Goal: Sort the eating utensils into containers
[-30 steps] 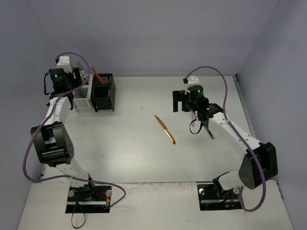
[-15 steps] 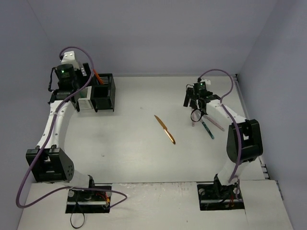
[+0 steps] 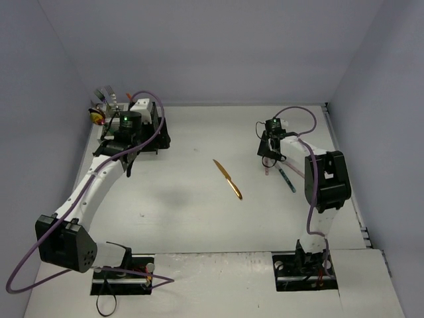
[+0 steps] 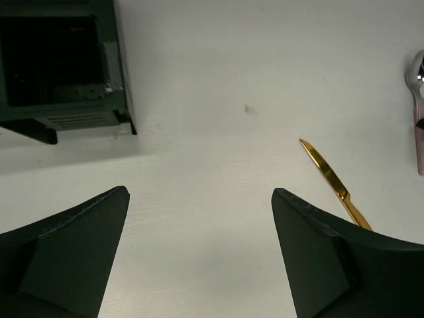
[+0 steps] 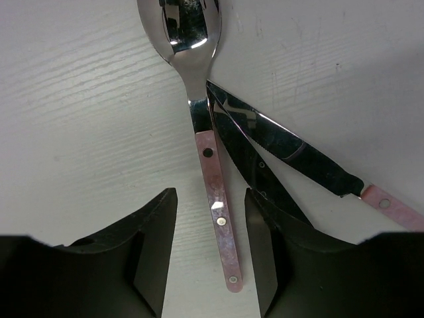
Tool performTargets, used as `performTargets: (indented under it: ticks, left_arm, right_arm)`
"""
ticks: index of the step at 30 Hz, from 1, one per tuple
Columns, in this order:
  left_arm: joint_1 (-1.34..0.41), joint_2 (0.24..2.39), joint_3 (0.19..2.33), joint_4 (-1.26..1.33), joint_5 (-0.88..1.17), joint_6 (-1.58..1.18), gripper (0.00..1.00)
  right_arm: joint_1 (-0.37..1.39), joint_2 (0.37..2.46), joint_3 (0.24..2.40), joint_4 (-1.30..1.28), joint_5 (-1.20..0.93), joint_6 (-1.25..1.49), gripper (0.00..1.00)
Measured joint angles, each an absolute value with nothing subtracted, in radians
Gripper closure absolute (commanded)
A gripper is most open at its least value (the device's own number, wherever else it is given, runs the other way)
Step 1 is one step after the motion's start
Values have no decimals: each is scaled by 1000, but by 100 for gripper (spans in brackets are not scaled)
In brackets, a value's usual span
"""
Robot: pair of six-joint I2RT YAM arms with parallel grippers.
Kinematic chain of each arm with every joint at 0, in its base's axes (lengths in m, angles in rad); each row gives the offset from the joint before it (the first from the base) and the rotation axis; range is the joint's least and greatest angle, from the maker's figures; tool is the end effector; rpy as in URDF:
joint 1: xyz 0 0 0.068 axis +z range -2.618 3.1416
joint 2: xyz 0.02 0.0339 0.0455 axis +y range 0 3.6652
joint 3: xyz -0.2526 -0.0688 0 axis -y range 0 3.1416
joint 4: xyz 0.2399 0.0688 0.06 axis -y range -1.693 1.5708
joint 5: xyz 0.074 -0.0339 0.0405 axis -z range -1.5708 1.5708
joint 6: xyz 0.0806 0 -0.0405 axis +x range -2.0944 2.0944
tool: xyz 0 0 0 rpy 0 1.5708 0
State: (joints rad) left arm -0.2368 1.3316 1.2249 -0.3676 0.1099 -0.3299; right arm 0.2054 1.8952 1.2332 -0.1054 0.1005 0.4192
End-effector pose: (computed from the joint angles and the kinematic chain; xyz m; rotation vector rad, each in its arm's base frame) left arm 0.3306 -0.0889 0.3226 -0.0269 2.0740 -0.4634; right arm 0.4300 0.0813 0.1457 0.2995 2.3222 0.1935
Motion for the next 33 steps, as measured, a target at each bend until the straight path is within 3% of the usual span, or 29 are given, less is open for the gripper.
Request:
performTargets:
  ticks: [10,16,27,33]
  left_arm:
    - [-276,1331,1183,-375,137,-350,13]
    - [-283,1331,1183,-375,158,-353,13]
    - [-294,1360,1200,-376,221,-382,13]
    - [-295,1393,1256,-363,276,-423,13]
  right_arm:
    - [218,1973,1273,-95,89,408,69]
    - [251,2012,1319,-79,92,368,99]
    - [442,2010,1332,-75,75,274,100]
    - [522,1824,1256,-51,-3,172,100]
